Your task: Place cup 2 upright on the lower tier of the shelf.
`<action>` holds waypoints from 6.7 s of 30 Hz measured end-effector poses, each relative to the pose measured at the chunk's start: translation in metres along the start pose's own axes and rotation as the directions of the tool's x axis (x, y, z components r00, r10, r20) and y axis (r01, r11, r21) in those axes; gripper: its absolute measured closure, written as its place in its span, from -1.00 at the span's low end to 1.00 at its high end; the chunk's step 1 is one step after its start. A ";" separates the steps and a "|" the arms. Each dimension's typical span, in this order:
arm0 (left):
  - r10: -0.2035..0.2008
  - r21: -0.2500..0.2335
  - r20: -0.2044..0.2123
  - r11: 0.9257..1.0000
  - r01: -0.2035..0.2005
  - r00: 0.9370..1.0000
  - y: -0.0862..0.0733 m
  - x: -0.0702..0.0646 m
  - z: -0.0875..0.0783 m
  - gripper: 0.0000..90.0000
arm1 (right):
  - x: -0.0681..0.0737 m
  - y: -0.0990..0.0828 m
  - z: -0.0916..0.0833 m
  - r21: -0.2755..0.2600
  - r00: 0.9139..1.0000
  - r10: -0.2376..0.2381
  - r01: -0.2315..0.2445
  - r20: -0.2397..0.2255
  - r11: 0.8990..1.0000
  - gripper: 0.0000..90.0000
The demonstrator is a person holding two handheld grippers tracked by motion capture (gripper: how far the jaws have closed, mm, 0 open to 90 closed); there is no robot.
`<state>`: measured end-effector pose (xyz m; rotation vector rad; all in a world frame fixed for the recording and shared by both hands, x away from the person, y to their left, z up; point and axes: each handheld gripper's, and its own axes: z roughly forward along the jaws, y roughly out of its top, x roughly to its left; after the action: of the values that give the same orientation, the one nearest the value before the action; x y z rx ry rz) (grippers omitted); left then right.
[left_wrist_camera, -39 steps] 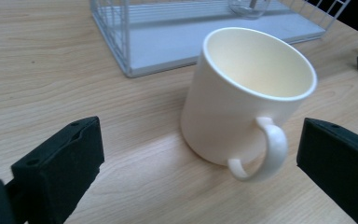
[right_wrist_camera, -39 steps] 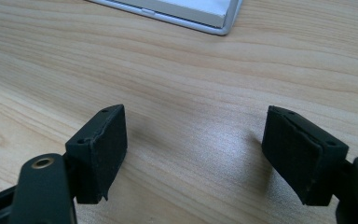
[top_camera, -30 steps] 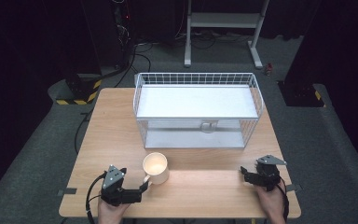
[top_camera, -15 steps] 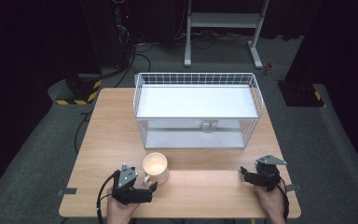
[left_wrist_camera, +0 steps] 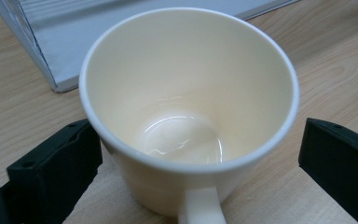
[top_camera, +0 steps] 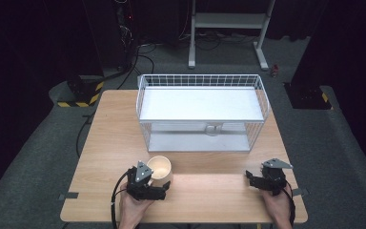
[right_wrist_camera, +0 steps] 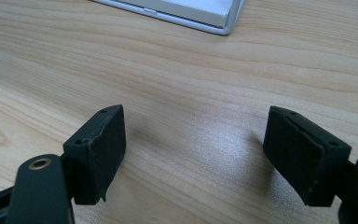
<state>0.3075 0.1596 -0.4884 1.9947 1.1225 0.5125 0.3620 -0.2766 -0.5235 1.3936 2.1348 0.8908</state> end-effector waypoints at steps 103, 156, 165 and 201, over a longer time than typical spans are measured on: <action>0.002 -0.052 -0.072 0.999 -0.006 0.997 0.091 0.014 0.092 -0.79 | 0.000 0.000 0.000 0.001 1.000 -0.004 0.004 0.000 1.000 -0.53; -0.023 -0.019 -0.069 1.000 0.022 0.997 0.091 0.021 0.103 -0.98 | 0.000 0.000 0.000 0.001 1.000 -0.005 0.005 -0.001 1.000 -0.53; -0.037 -0.009 -0.079 0.999 0.036 0.996 0.081 0.021 0.096 -0.87 | 0.000 0.000 0.000 0.001 1.000 -0.004 0.004 -0.001 1.000 -0.53; -0.060 0.017 -0.158 0.998 0.063 0.986 0.086 0.014 0.110 -0.78 | 0.000 0.000 0.000 0.001 1.000 -0.005 0.005 0.000 1.000 -0.53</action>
<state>0.4338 0.0977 -0.4892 1.9582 1.2868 0.6367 0.3614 -0.2766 -0.5235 1.3880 2.1381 0.8888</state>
